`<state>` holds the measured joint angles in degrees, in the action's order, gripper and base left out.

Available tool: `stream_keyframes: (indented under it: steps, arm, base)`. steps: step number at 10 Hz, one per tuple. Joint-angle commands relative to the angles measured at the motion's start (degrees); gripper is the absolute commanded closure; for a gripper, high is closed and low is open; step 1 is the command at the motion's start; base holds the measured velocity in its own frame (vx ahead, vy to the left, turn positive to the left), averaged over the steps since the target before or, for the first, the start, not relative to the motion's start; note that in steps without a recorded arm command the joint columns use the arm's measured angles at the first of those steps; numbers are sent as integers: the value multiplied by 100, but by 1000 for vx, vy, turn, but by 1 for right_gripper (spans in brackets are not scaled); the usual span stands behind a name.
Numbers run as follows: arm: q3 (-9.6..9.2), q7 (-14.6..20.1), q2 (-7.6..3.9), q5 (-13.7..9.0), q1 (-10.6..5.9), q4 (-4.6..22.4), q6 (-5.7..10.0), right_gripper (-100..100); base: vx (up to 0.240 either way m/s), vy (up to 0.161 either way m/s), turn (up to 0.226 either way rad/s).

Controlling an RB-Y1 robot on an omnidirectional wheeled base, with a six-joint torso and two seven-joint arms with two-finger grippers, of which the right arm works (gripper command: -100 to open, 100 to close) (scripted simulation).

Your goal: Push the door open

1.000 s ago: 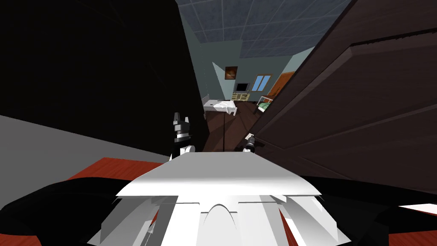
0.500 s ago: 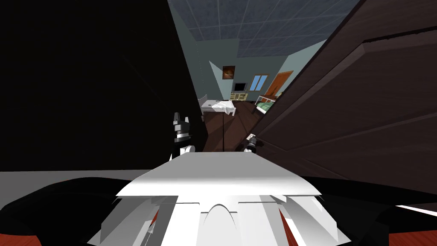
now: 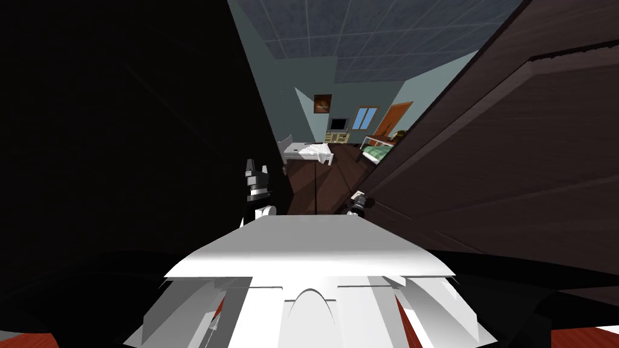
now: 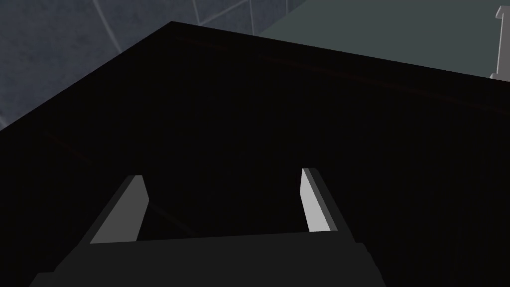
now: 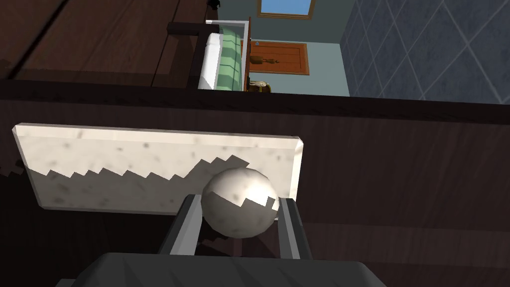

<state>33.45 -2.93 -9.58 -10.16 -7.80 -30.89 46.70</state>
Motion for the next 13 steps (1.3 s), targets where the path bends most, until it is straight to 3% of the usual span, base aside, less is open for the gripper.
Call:
stream_keyframes:
  steps: [1, 2, 6, 11, 13]
  arm:
    - [110, -26, -76, -59, -51, 94, 78, 100]
    - [110, -26, -76, -59, -51, 94, 78, 100]
    - [400, -137, -119, -215, -17, 120, 99, 100]
    - [496, -166, -133, -266, 3, 179, 109, 100]
    - [639, -220, -157, -341, 20, 195, 127, 100]
  base:
    - [199, -46, -39]
    - [150, -40, -23]
    - [192, -39, -38]
    - [98, -22, -22]
    - [141, -51, -30]
